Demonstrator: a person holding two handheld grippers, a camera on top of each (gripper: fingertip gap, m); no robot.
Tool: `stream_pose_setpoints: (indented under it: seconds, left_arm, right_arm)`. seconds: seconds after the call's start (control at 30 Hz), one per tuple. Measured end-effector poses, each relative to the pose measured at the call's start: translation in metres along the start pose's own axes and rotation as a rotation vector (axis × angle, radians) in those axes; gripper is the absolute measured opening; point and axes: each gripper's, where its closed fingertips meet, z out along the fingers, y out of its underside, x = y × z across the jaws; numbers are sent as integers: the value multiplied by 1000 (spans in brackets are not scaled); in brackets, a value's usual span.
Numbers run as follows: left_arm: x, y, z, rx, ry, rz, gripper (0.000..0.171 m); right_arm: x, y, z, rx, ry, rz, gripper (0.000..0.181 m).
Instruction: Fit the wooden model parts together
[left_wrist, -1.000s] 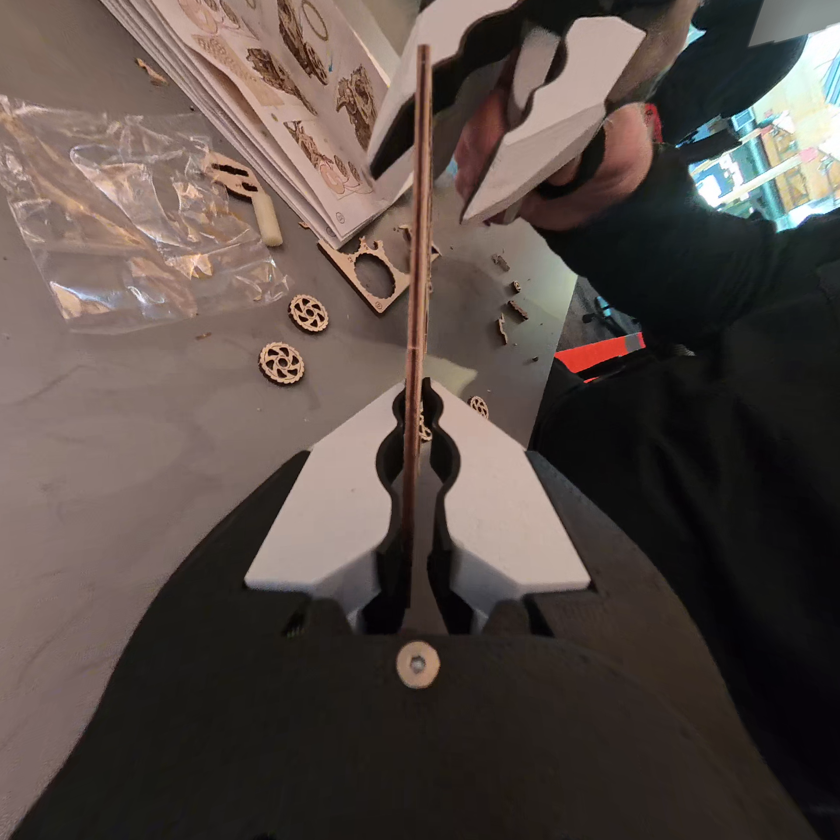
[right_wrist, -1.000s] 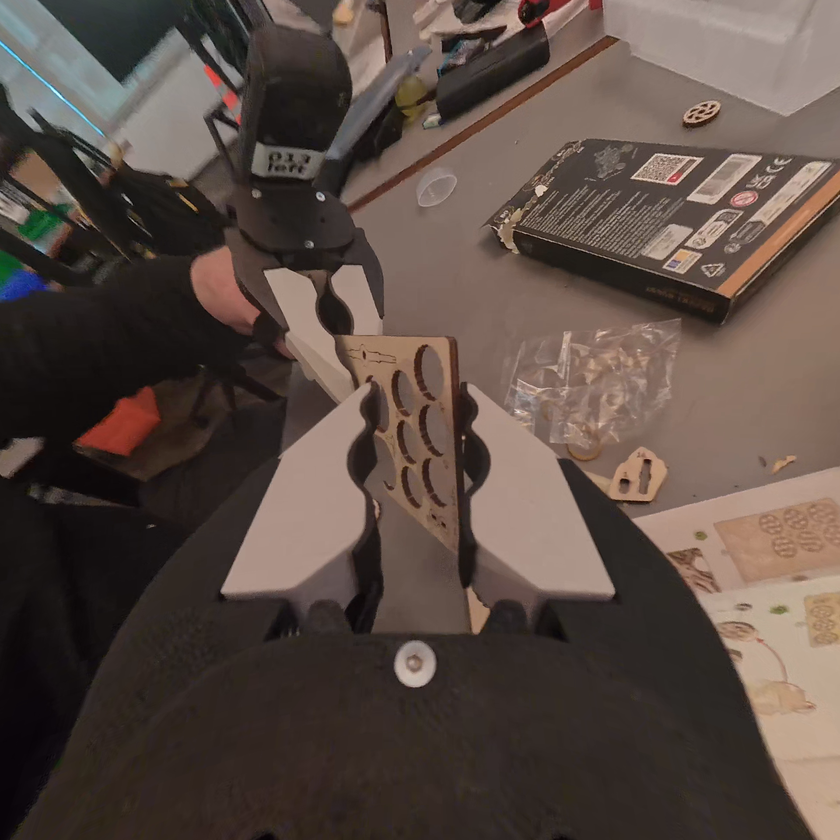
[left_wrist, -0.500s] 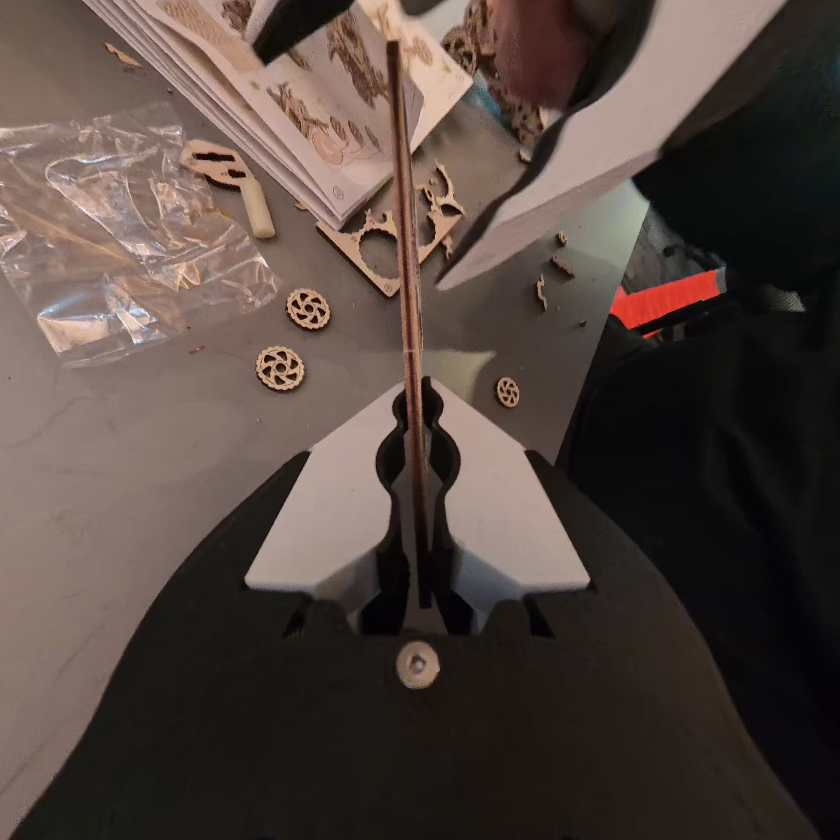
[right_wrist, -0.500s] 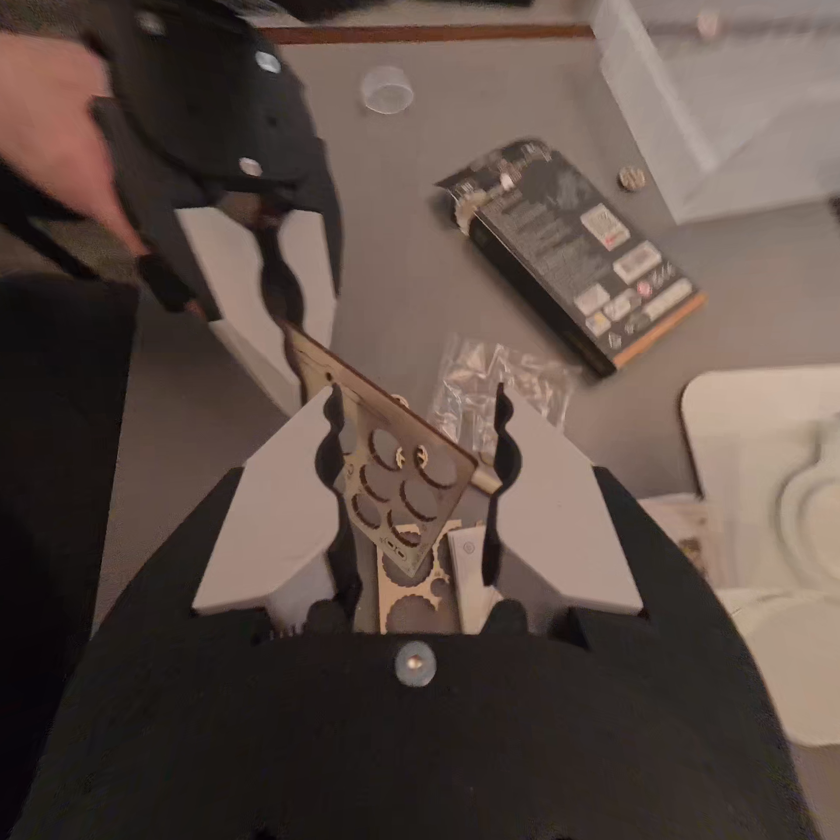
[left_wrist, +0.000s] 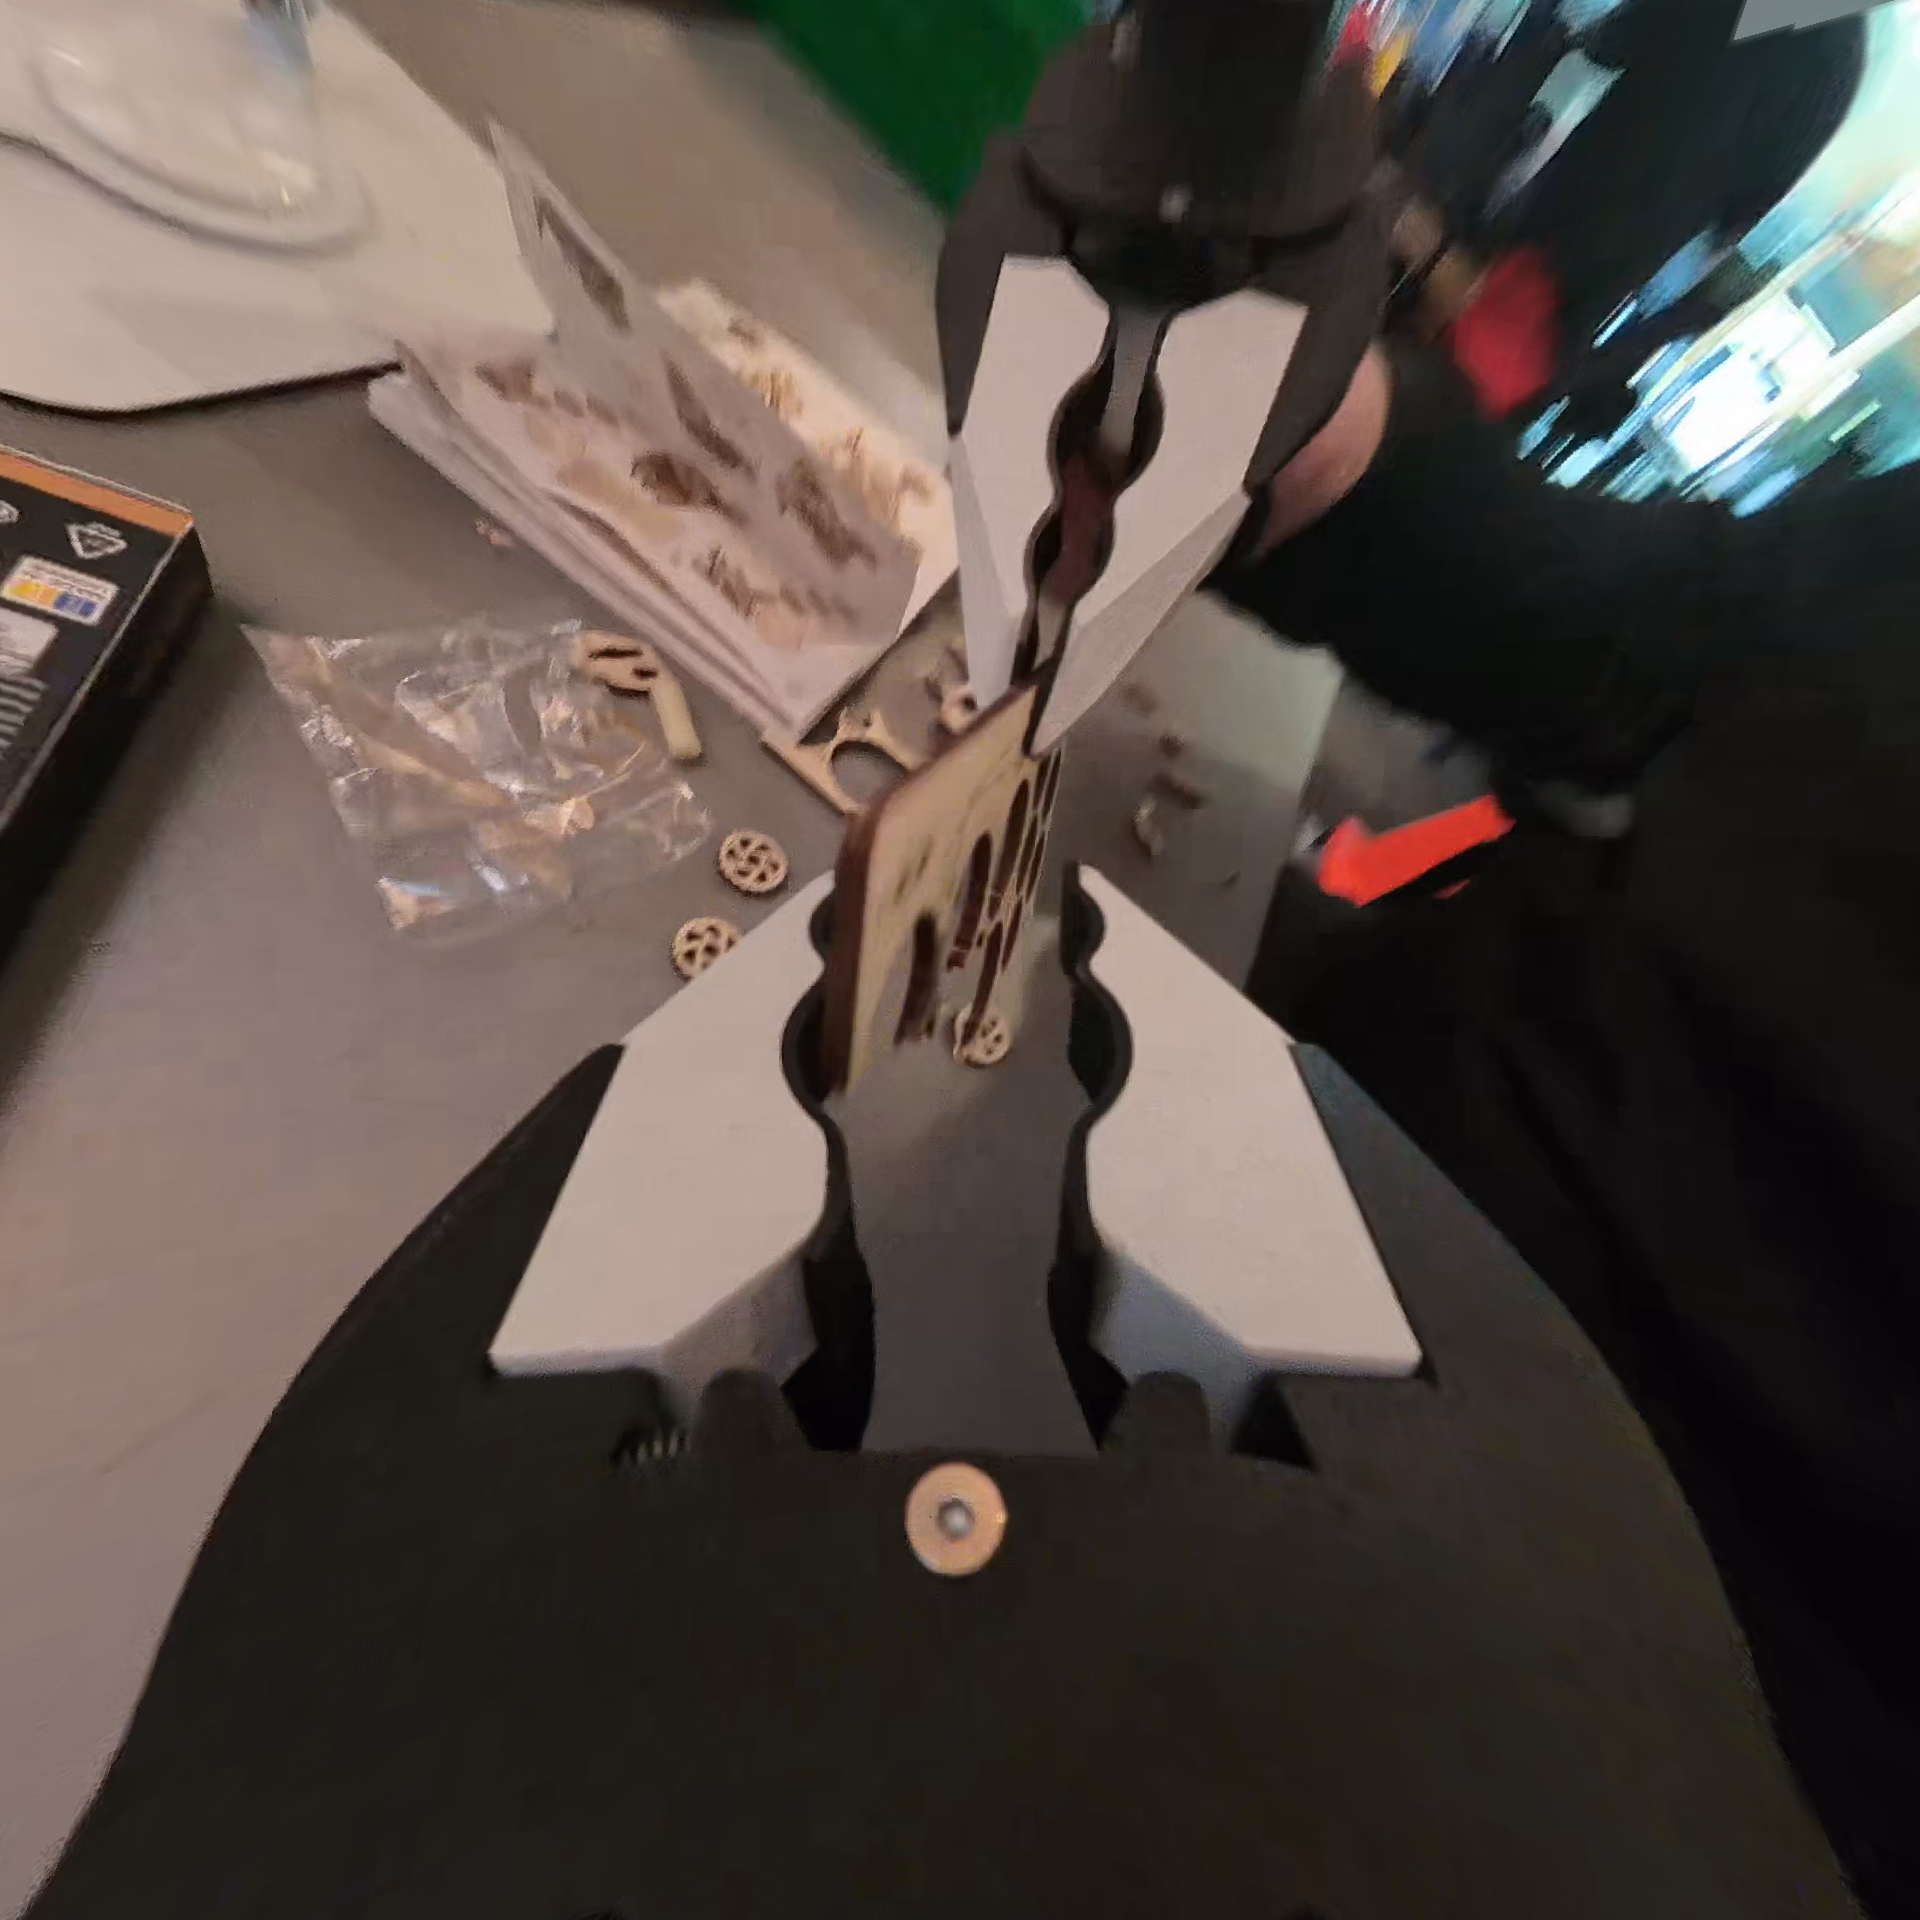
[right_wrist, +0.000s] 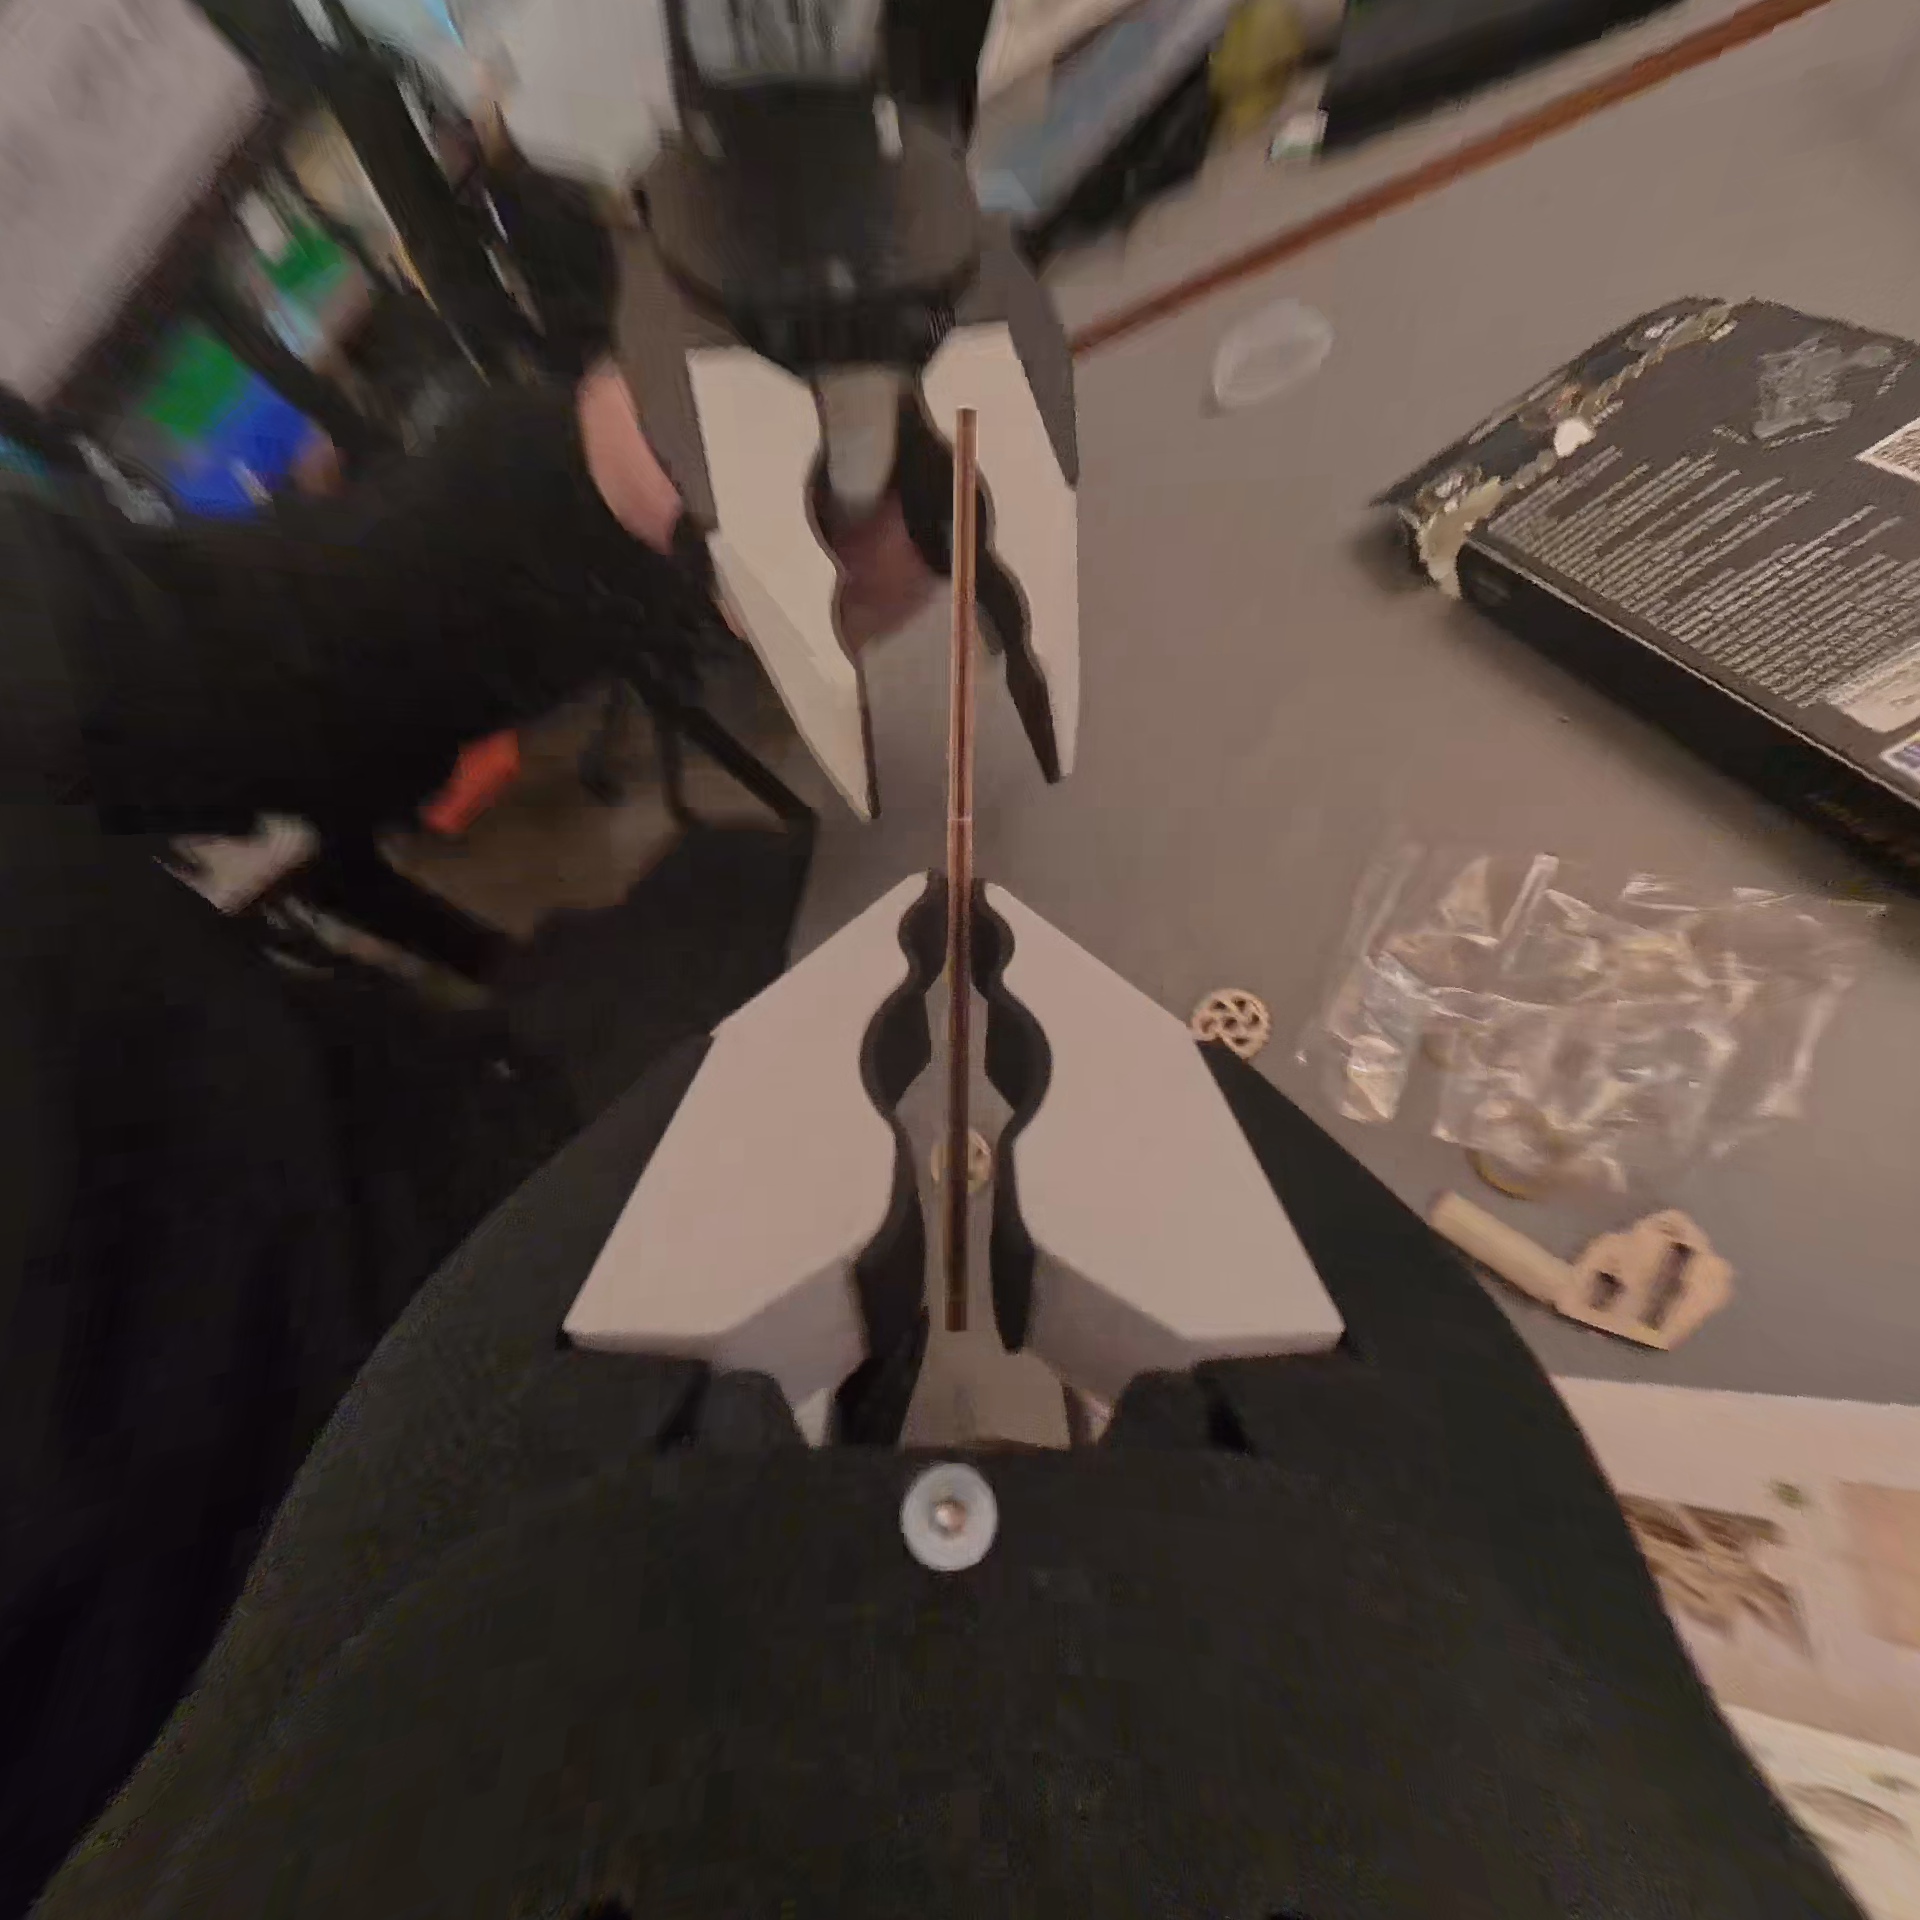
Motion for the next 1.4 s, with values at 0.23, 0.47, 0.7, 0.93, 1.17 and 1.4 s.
stream_pose_setpoints:
  seconds: [0.23,0.47,0.7,0.93,1.17,1.4]
  left_arm:
    - [23,-24,17,230,216,-59,9]
    - [17,-20,23,152,153,-87,1]
    - [15,-7,26,6,92,-58,0]
    - [6,9,33,-110,12,-27,1]
    - [-8,14,40,-124,-92,9,1]
    - [-14,15,42,-108,-137,-1,1]
  right_arm:
    - [-6,-11,-8,268,-197,252,0]
    - [-1,-8,-6,216,-83,132,3]
    - [0,1,1,110,-55,71,4]
    - [7,15,9,-35,53,5,4]
    - [23,24,11,-47,117,-6,5]
    - [31,26,11,-46,237,-77,6]
